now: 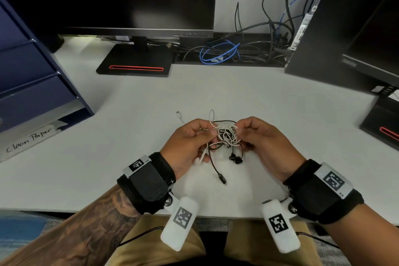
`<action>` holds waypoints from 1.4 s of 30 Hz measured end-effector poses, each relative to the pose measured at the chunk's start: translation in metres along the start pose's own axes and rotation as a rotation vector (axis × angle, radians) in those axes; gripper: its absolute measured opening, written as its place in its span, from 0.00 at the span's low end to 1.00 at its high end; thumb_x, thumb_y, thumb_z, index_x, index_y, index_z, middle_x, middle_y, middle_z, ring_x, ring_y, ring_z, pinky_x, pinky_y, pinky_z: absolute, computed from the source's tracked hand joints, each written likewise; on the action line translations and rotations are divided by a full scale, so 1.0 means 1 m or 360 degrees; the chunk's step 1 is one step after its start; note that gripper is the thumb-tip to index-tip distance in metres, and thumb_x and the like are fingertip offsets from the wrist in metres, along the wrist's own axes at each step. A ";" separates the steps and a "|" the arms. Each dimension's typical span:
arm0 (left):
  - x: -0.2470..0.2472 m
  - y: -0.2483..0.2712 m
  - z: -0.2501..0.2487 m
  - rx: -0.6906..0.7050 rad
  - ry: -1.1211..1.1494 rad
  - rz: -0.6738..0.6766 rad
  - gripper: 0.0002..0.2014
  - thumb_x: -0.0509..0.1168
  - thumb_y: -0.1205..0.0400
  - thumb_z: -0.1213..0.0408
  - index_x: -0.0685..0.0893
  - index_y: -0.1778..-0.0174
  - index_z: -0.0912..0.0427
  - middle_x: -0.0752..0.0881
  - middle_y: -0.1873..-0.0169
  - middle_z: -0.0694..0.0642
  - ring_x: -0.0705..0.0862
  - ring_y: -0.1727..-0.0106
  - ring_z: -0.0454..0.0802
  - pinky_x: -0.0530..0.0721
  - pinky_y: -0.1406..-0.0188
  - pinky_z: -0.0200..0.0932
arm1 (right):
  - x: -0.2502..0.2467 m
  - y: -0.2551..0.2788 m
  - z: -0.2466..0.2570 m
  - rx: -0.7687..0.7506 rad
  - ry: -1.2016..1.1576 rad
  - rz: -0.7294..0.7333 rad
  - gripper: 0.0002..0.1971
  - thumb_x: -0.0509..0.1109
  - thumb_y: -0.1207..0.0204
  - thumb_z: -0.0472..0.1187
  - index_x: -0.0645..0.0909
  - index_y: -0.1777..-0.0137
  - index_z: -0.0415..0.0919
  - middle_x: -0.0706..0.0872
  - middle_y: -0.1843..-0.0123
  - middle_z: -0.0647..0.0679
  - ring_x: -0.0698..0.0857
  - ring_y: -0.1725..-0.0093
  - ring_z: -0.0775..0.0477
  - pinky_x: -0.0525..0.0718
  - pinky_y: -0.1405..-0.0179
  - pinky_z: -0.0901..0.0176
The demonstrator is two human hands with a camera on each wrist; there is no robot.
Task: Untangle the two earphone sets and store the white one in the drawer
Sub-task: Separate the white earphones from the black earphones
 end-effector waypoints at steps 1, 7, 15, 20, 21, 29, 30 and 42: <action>0.000 0.000 -0.001 0.0012 -0.0017 -0.0003 0.03 0.65 0.15 0.70 0.84 0.50 0.61 0.84 0.68 0.54 0.82 0.68 0.48 0.78 0.78 0.39 | 0.000 -0.001 0.000 0.0015 -0.0001 -0.0005 0.06 0.71 0.22 0.38 0.86 0.49 0.37 0.85 0.59 0.42 0.80 0.62 0.48 0.77 0.59 0.55; 0.004 0.004 -0.002 0.0016 0.0021 -0.0008 0.05 0.65 0.16 0.71 0.84 0.46 0.62 0.89 0.62 0.56 0.88 0.64 0.47 0.84 0.74 0.40 | 0.009 0.004 0.007 -0.0018 0.0047 0.0052 0.08 0.74 0.20 0.36 0.83 0.46 0.33 0.88 0.62 0.48 0.81 0.66 0.53 0.80 0.64 0.64; 0.005 0.004 -0.004 0.0032 0.0148 0.0035 0.13 0.71 0.23 0.71 0.83 0.42 0.62 0.91 0.55 0.56 0.90 0.55 0.50 0.90 0.62 0.50 | 0.007 0.005 0.009 -0.0034 0.0050 -0.0019 0.04 0.72 0.17 0.37 0.81 0.51 0.36 0.86 0.62 0.44 0.81 0.62 0.47 0.81 0.58 0.55; 0.006 0.005 -0.003 0.0055 0.0117 0.0032 0.18 0.74 0.29 0.64 0.82 0.45 0.63 0.89 0.53 0.60 0.89 0.55 0.52 0.89 0.61 0.51 | 0.009 0.008 0.011 -0.0052 0.0009 -0.0025 0.06 0.72 0.18 0.38 0.82 0.54 0.36 0.88 0.64 0.48 0.83 0.63 0.48 0.84 0.59 0.61; 0.006 0.005 -0.003 0.0053 0.0104 0.0030 0.16 0.75 0.29 0.63 0.82 0.47 0.62 0.89 0.54 0.60 0.89 0.54 0.51 0.89 0.61 0.50 | 0.010 0.008 0.013 -0.0067 -0.0010 -0.0021 0.06 0.72 0.18 0.38 0.82 0.54 0.36 0.88 0.64 0.47 0.83 0.64 0.48 0.84 0.60 0.62; 0.006 0.004 -0.003 0.0082 -0.0034 0.0047 0.03 0.67 0.17 0.69 0.85 0.49 0.62 0.89 0.60 0.56 0.87 0.60 0.48 0.87 0.65 0.47 | 0.003 0.010 0.022 -0.0108 0.0110 -0.0063 0.06 0.72 0.17 0.39 0.86 0.54 0.38 0.86 0.66 0.49 0.80 0.70 0.53 0.79 0.70 0.64; 0.006 0.004 -0.005 0.0088 -0.0038 0.0037 0.03 0.67 0.16 0.69 0.85 0.49 0.62 0.89 0.61 0.55 0.87 0.62 0.47 0.86 0.66 0.46 | 0.003 0.010 0.024 -0.0121 0.0119 -0.0065 0.06 0.72 0.18 0.40 0.86 0.54 0.39 0.85 0.65 0.47 0.78 0.71 0.53 0.77 0.71 0.62; 0.004 0.006 -0.016 0.0150 -0.0099 -0.0046 0.04 0.64 0.14 0.68 0.84 0.49 0.61 0.85 0.68 0.52 0.81 0.68 0.46 0.83 0.73 0.41 | 0.006 0.010 0.024 -0.0102 0.0137 -0.0037 0.06 0.75 0.19 0.40 0.84 0.56 0.40 0.81 0.66 0.41 0.74 0.69 0.47 0.73 0.70 0.61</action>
Point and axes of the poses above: each hand's wrist, its own y-axis away from the middle knuckle, its own x-axis out of the palm, z = x × y, the point moved 9 cm from there along -y, towards the middle knuckle
